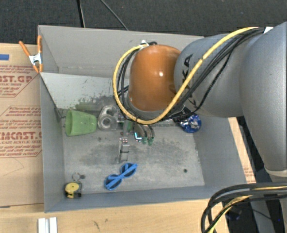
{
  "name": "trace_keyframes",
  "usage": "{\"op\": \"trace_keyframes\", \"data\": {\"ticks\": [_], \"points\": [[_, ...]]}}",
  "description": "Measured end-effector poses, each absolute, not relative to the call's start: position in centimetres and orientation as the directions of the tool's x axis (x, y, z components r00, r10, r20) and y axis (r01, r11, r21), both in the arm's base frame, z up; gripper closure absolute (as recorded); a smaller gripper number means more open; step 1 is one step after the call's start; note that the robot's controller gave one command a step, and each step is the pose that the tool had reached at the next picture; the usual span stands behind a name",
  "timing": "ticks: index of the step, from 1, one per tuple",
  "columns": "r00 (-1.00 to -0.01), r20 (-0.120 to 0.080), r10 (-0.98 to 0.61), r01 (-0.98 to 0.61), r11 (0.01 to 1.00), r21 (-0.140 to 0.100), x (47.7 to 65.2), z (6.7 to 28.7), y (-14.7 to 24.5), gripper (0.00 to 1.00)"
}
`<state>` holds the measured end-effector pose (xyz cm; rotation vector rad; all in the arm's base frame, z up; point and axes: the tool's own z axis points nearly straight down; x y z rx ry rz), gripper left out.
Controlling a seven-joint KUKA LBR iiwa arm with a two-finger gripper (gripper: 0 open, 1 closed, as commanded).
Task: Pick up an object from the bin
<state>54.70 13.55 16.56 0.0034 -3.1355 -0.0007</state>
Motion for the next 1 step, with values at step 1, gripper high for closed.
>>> {"op": "trace_keyframes", "data": {"ticks": [1], "points": [[-0.916, -0.003, -0.401, -0.401, 0.916, 0.000, 49.38, 6.92, 12.70, 0.00]]}}
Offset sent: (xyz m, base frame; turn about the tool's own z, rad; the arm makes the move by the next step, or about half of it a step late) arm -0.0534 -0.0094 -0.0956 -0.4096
